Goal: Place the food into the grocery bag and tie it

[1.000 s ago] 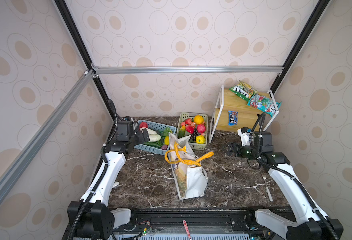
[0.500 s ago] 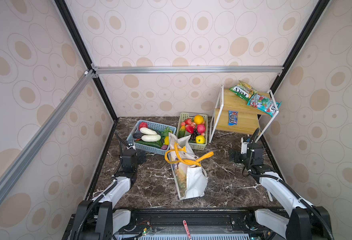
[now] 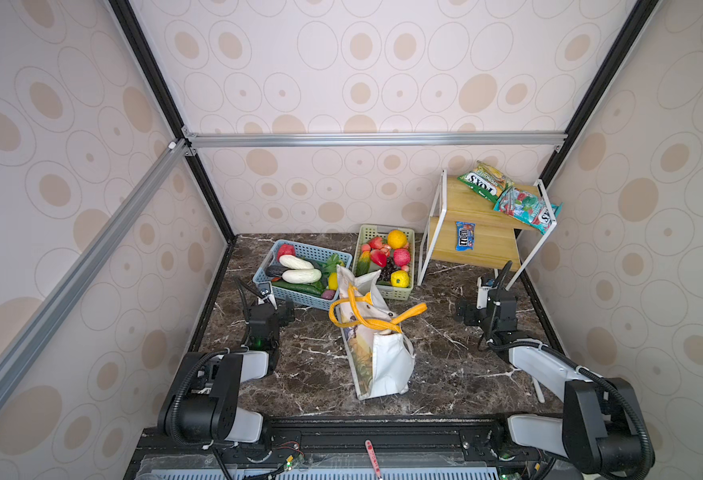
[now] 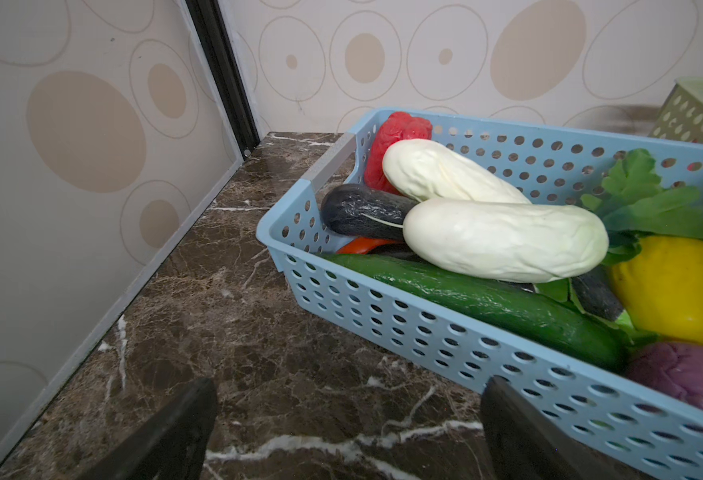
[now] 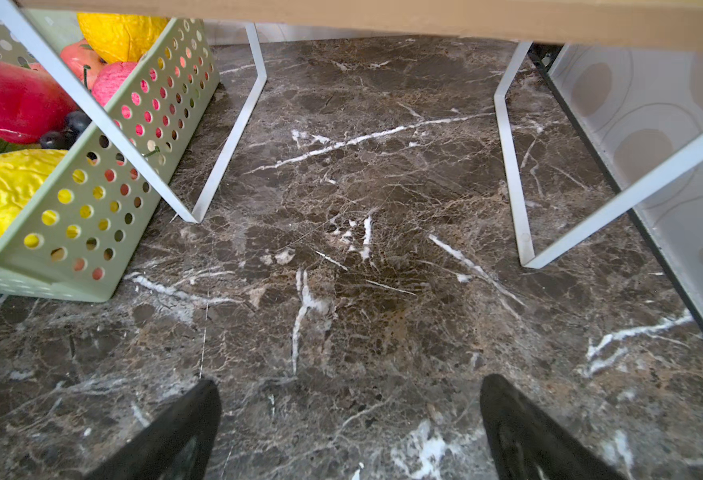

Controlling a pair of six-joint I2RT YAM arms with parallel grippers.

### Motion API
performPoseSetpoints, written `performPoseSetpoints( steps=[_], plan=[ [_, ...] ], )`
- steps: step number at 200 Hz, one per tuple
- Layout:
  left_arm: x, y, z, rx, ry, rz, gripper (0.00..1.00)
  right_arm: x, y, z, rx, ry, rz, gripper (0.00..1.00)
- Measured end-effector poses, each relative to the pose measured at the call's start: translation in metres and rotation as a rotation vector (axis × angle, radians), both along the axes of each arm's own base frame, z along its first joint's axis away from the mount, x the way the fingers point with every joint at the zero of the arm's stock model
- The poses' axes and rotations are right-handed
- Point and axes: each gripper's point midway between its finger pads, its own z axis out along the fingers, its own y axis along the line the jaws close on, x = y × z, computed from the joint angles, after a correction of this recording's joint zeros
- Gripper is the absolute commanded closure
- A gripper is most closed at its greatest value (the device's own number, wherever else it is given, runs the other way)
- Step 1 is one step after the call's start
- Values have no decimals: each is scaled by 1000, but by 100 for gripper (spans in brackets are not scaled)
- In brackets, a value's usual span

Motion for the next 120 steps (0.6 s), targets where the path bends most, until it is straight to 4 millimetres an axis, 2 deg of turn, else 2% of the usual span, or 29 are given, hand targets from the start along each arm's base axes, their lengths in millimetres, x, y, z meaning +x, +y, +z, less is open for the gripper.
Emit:
performPoseSetpoints(
  steps=[38, 68, 120],
  plan=[
    [9, -4, 11, 15, -71, -27, 1, 4, 0, -9, -7, -31, 3, 0],
    [11, -6, 3, 21, -63, -43, 1, 14, 0, -16, -10, -53, 2, 0],
    [6, -10, 9, 19, -111, -75, 1, 27, -1, -36, -29, -51, 22, 1]
  ],
)
